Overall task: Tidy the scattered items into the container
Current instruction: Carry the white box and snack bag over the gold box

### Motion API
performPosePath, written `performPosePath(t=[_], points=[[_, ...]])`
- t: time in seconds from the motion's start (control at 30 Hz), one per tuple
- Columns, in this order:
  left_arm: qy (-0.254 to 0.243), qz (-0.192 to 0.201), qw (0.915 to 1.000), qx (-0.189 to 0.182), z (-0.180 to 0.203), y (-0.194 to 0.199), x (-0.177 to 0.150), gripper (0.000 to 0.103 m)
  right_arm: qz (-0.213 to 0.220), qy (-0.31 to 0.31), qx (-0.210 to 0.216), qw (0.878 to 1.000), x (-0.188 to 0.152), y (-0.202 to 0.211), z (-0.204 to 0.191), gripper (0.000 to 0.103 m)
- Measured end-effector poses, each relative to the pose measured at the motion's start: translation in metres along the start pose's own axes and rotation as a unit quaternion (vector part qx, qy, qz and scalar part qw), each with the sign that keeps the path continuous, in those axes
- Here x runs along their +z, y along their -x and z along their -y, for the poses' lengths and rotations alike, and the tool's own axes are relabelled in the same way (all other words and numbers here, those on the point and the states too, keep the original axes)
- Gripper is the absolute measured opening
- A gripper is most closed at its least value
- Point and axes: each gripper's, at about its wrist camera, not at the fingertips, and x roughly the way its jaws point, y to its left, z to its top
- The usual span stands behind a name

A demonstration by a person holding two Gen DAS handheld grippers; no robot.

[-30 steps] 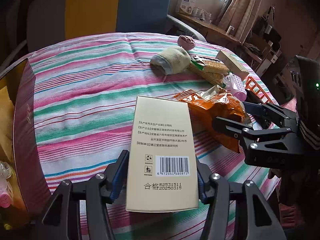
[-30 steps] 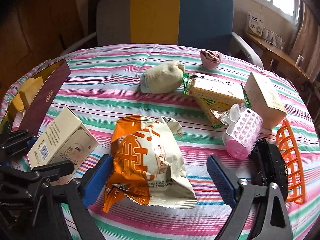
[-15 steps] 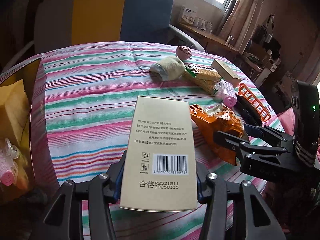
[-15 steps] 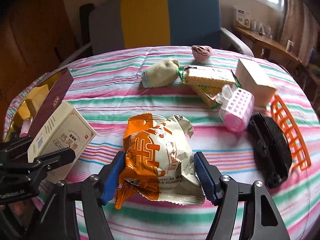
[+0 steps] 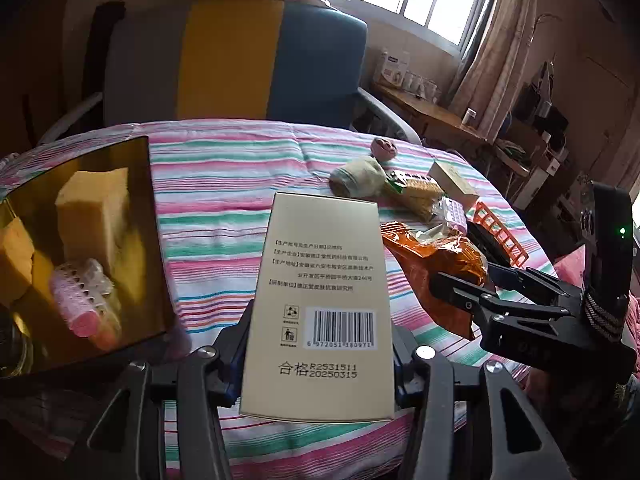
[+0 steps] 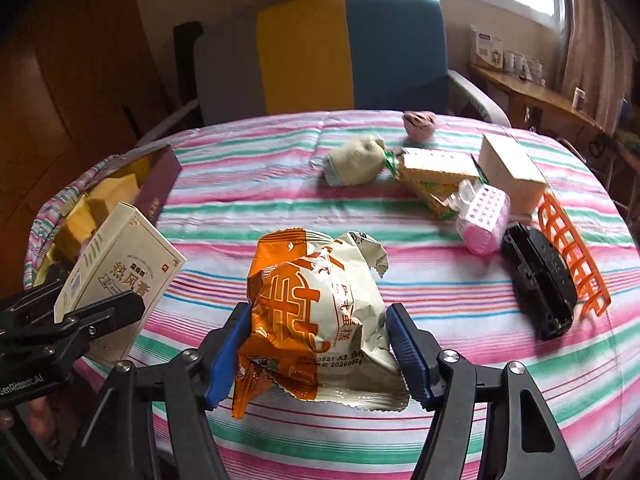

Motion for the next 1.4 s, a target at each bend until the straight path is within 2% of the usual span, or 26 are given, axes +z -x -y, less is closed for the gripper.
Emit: performPosePath(t=[0.23, 0.53, 0.77, 1.1, 1.4], points=[[0.06, 0.035, 0.9967, 0.043, -0.054, 0.037, -0.004, 0.054, 0.021, 0.05, 0.049, 0.997, 0.023, 0.008, -0.059, 0.069], [0.138, 0.069, 0.9814, 0.115, -0.137, 0.076, -0.013, 0.053, 0.026, 0.116, 0.112, 0.987, 0.044, 0.003, -0.144, 0.069], [0.162, 0.087, 0.973, 0.139, -0.173, 0.093, -0.017, 0.053, 0.013, 0.153, 0.135, 0.979, 0.047, -0.01, -0.189, 0.068], [0.181, 0.072, 0.9699, 0.146, -0.207, 0.083, -0.018, 0.053, -0.014, 0.187, 0.137, 0.973, 0.054, -0.046, -0.231, 0.068], [0.165, 0.044, 0.9731, 0.154, -0.221, 0.051, 0.0, 0.053, -0.034, 0.179, 0.132, 0.974, 0.075, -0.081, -0.245, 0.068]])
